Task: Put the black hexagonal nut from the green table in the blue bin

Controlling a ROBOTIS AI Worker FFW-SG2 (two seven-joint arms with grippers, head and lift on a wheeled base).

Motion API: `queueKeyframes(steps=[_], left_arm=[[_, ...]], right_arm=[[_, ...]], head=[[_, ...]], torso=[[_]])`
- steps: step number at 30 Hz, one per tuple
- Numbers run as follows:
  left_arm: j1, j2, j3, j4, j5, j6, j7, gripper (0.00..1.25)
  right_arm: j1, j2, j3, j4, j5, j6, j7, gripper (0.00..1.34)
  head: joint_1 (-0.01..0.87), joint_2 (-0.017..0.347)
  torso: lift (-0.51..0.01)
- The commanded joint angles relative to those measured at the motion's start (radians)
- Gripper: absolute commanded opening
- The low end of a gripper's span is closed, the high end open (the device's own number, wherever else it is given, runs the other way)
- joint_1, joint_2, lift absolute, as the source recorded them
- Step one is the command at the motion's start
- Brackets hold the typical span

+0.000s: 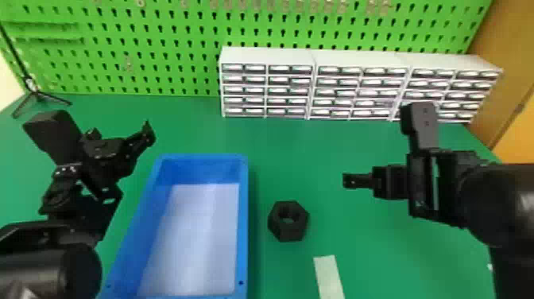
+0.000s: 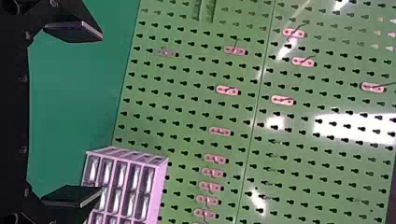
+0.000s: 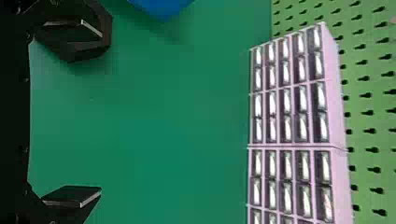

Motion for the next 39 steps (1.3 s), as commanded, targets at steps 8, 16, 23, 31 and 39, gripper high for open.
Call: queueKeyframes(steps=[8,16,23,31,39], left_arm=[[0.000,-0.001,-0.003,0.000,0.000,0.000,0.000,1.12],[0.001,0.001,-0.006,0.000,0.000,0.000,0.001,1.12],[0.000,-0.001,-0.009,0.000,-0.002,0.000,0.001,1.12],[0.000,0.001,-0.009,0.000,-0.002,0.000,0.001,1.12],[-0.002,-0.001,-0.011,0.000,-0.002,0.000,0.001,1.12]], right_arm=[[-0.027,-0.008,0.111,-0.001,0.023,0.068,0.000,1.20],[-0.037,-0.016,0.143,0.000,0.028,0.068,0.000,1.20],[-0.045,-0.022,0.163,0.006,0.017,0.068,0.000,1.20],[-0.047,-0.022,0.166,0.009,0.011,0.068,0.000,1.20],[-0.051,-0.025,0.168,0.011,0.005,0.068,0.000,1.20]], head=[[0.692,0.008],[0.692,0.008],[0.692,0.008],[0.692,0.008],[0.692,0.008]], torso=[[-0.097],[-0.097],[-0.097],[-0.097],[-0.097]])
